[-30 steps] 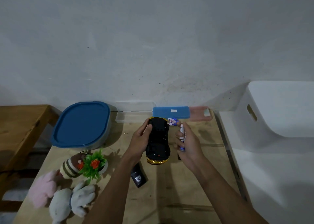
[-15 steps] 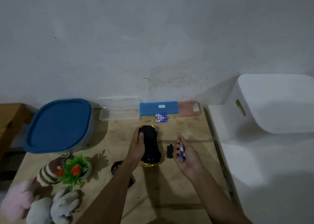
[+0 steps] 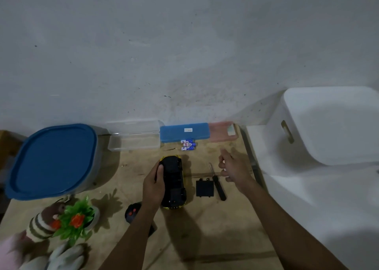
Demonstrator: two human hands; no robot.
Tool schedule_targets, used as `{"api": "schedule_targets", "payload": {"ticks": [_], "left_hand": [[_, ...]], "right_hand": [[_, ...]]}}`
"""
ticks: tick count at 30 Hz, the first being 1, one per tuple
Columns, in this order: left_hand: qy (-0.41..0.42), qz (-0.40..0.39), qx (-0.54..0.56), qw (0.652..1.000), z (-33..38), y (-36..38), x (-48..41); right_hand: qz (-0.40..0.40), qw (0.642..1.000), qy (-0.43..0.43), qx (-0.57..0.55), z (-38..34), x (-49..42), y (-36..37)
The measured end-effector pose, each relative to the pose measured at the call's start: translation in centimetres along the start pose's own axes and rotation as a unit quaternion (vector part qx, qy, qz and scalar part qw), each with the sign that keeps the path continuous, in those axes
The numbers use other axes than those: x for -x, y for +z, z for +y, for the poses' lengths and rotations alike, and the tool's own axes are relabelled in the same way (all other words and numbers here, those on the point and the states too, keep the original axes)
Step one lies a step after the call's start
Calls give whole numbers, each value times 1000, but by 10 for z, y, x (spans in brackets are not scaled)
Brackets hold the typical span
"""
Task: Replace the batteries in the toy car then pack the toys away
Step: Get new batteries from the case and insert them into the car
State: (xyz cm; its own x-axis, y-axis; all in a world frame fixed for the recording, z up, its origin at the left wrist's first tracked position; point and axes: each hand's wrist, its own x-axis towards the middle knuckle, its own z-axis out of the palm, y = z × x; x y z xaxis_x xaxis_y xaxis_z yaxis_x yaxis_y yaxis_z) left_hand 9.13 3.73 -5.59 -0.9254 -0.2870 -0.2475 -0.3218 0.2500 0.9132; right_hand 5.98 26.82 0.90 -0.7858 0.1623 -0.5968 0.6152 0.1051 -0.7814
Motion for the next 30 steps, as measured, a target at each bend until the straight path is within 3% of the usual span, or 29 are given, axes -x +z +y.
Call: {"api": "schedule_targets", "payload": {"ticks": [4, 6, 7, 9, 11, 12, 14, 17, 21, 25, 30], "left_hand": [[10, 31, 0, 999, 4, 7, 4], [-2, 82, -26, 996, 9, 7, 4], [7, 122, -54, 991, 15, 8, 4], [110, 173, -107, 973, 38, 16, 7], [208, 123, -123, 963, 64, 36, 8], [215, 72, -116, 967, 71, 51, 4], [139, -53, -105, 983, 85, 78, -8], [23, -191, -143, 971, 79, 119, -33], [-69, -159, -50, 983, 71, 152, -59], [-81, -111, -11, 990, 63, 162, -72], [-75, -112, 11, 991, 58, 161, -78]], "right_hand": [[-6, 999, -24, 29, -8, -33, -11], [11, 994, -58, 94, -8, -52, -20], [34, 982, -102, 155, -8, -63, -27], [80, 932, -178, 305, -8, -82, -38], [106, 895, -195, 387, -13, -96, -45], [114, 878, -205, 418, -16, -104, -48], [102, 829, -225, 501, -22, -114, -48], [73, 750, -229, 616, -31, -127, -45], [62, 703, -229, 671, -47, -134, -40], [12, 634, -245, 733, -63, -131, -32], [-51, 566, -277, 775, -81, -125, -25]]}}
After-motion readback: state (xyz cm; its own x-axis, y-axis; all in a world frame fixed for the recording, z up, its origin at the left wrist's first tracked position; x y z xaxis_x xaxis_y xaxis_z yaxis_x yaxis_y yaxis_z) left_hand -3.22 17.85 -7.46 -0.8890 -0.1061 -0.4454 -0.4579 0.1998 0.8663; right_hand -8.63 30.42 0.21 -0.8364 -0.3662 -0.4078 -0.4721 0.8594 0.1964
